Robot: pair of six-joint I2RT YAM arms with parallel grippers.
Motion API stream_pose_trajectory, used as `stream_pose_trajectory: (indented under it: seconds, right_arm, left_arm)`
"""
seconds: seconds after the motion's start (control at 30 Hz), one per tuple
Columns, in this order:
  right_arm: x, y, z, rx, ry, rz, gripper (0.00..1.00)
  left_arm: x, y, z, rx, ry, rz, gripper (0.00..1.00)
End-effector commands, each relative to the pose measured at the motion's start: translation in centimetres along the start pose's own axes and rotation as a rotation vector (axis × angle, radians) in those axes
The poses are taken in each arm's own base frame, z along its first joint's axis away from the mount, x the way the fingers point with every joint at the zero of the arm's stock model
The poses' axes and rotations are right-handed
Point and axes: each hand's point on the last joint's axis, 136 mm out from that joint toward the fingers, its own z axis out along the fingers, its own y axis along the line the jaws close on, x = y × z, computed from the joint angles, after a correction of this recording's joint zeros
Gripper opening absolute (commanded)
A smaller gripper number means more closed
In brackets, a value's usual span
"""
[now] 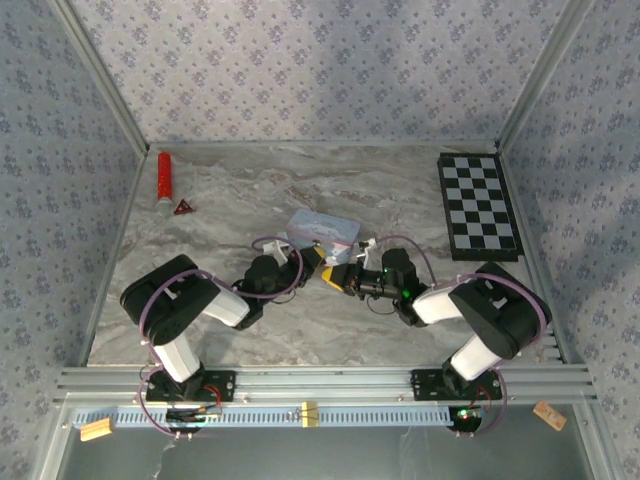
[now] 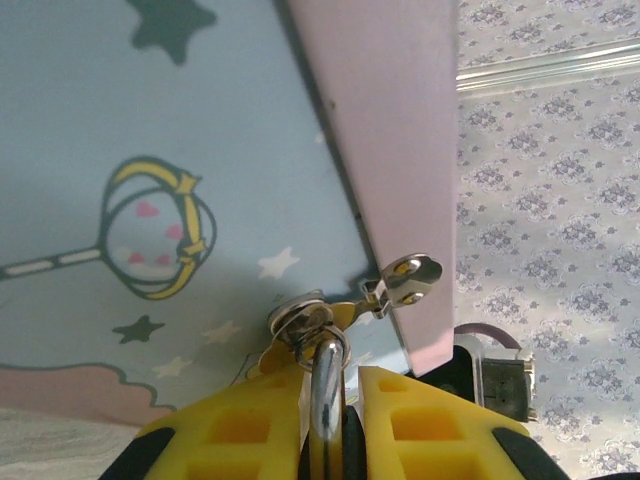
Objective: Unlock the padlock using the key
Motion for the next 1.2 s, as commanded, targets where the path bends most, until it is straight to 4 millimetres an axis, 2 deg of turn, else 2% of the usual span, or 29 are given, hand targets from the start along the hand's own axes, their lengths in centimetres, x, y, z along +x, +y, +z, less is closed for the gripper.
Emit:
stream_pose_trajectory:
  seconds: [0.0, 0.23, 0.4, 0.63, 0.93, 1.17]
  right_arm:
    - [-3.9, 4.4, 0.3, -0.054, -0.156, -0.157, 0.00]
    - [-4.6, 5.8, -0.1, -0.092, -0.179, -0.140, 0.00]
    - [-4.9, 5.5, 0.1, -0.068, -0.185, -0.143, 0.00]
    - [-6.1, 6.8, -0.4, -0.186, -0.207, -0.025, 0.00]
    - [-7.5, 5.0, -1.2, -0.178, -0.257, 0.038, 0.00]
    - [-7.5, 3.2, -1.6, -0.113, -0.260, 0.028, 0.00]
  left_arm:
    - [5.4, -2.6, -0.5, 0.100, 0.215, 0.016, 0.00]
    - [5.9, -2.8, -0.4, 0.120, 0.220, 0.024, 0.00]
    - [6.1, -3.1, -0.3, 0.138, 0.224, 0.024, 0.00]
    - [6.2, -2.8, -0.5, 0.135, 0.218, 0.029, 0.00]
    - [6.1, -2.8, -0.5, 0.130, 0.215, 0.030, 0.00]
    - [5.8, -3.5, -0.7, 0.133, 0.203, 0.040, 0.00]
